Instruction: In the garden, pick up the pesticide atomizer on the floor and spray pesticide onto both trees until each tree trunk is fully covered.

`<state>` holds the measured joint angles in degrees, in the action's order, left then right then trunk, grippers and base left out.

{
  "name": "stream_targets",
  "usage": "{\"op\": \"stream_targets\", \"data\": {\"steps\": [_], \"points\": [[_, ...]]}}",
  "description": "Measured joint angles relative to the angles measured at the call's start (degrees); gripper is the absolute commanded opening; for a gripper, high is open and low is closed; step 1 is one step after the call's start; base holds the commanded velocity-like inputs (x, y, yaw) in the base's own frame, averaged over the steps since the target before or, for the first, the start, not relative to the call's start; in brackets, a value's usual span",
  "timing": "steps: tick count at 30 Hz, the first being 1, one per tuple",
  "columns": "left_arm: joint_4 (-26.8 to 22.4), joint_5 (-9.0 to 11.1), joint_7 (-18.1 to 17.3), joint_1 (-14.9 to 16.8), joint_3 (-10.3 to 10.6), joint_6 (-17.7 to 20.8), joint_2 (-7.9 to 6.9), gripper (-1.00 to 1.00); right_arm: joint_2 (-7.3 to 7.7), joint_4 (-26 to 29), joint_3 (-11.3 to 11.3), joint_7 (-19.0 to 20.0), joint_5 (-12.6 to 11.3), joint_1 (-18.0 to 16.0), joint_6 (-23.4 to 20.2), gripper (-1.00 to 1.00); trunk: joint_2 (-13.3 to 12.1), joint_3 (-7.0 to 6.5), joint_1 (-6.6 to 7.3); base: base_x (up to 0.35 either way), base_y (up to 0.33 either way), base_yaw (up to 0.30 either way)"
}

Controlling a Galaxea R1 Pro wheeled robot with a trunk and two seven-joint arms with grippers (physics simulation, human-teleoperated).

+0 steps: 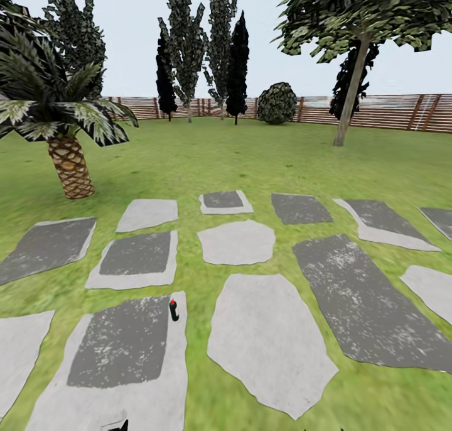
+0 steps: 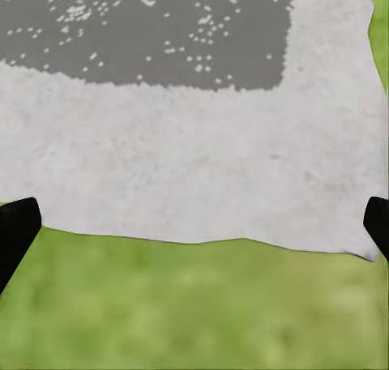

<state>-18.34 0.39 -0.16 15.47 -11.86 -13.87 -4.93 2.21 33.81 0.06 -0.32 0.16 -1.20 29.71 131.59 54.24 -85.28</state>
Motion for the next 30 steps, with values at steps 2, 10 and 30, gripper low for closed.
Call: {"op": "stream_targets", "data": {"steps": [2, 10, 30], "points": [[0.0, -0.1, 0.0, 0.0, 0.0, 0.0, 0.0, 1.0, 0.19, 0.0, -0.2, 0.0, 0.0, 0.0, 0.0, 1.0, 0.0, 0.0, 0.0, 0.336, 0.0, 0.0], [0.0, -0.1, 0.0, 0.0, 0.0, 0.0, 0.0, 1.0, 0.16, 0.0, -0.2, 0.0, 0.0, 0.0, 0.0, 1.0, 0.0, 0.0, 0.0, 0.336, 0.0, 0.0], [0.0, -0.1, 0.0, 0.0, 0.0, 0.0, 0.0, 1.0, 0.16, 0.0, -0.2, 0.0, 0.0, 0.0, 0.0, 1.0, 0.0, 0.0, 0.0, 0.327, -0.093, 0.002]]}}
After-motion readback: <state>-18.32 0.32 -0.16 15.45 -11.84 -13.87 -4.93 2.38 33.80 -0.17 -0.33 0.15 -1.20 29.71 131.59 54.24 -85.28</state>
